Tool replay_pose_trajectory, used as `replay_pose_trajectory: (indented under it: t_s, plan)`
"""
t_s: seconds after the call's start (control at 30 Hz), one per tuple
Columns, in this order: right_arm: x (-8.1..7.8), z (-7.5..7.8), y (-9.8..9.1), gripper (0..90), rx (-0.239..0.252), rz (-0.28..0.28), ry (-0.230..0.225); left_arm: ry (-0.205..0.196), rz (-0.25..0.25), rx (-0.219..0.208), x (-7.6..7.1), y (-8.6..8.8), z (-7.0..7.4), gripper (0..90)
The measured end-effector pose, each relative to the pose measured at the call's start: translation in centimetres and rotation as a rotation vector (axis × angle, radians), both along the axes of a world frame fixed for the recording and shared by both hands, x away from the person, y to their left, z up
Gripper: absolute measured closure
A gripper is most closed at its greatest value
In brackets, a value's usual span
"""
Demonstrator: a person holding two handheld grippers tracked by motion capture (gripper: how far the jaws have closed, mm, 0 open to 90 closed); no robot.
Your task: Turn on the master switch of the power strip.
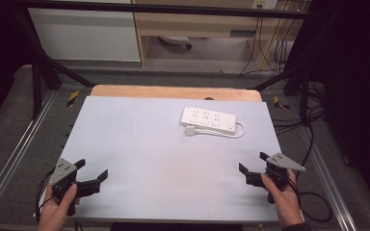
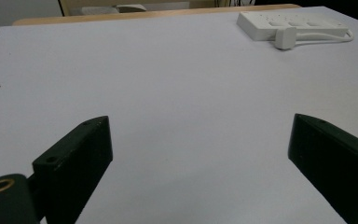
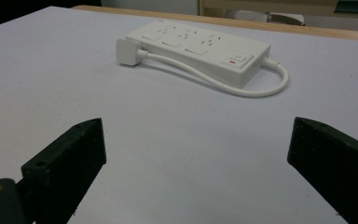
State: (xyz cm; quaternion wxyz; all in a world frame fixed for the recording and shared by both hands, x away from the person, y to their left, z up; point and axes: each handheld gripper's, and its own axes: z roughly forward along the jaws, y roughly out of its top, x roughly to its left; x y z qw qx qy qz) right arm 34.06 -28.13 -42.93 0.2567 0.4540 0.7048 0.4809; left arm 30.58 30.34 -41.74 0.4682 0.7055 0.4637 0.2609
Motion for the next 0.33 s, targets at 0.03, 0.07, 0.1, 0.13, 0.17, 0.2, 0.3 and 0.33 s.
replay_pose_trajectory:
  t_s: [0.03, 0.07, 0.1, 0.13, 0.17, 0.2, 0.3, 0.33]
  plan:
    - [-0.1, -0.1, -0.1, 4.6, -0.004, 0.000, 0.004, 0.000, 0.000, 0.000, 0.0, 0.0, 0.0, 6.3]
    - [-0.2, -0.3, -0.1, 4.5, -0.007, 0.001, 0.010, 0.001, 0.000, -0.002, 0.0, 0.0, 0.0, 6.4]
    - [-0.3, -0.5, -0.1, 4.2, -0.012, 0.001, 0.016, 0.001, 0.000, -0.002, 0.0, 0.0, 0.0, 6.3]
    - [-0.4, -0.6, 0.0, 4.1, -0.018, 0.004, 0.023, 0.001, -0.002, -0.002, 0.0, 0.0, 0.0, 6.3]
    - [-0.5, -0.8, 0.1, 4.1, -0.025, 0.005, 0.029, -0.001, -0.001, -0.002, 0.0, 0.0, 0.0, 6.4]
    - [-0.5, -1.0, 0.2, 3.9, -0.031, 0.008, 0.039, -0.002, -0.002, -0.003, 0.0, 0.0, 0.0, 6.3]
    - [-0.4, -1.6, 0.8, 3.7, -0.062, 0.025, 0.070, -0.005, -0.003, -0.002, 0.0, 0.0, 0.1, 6.3]
    - [-0.3, -1.8, 0.9, 3.7, -0.067, 0.027, 0.080, -0.005, -0.004, -0.002, 0.0, -0.1, 0.1, 6.3]
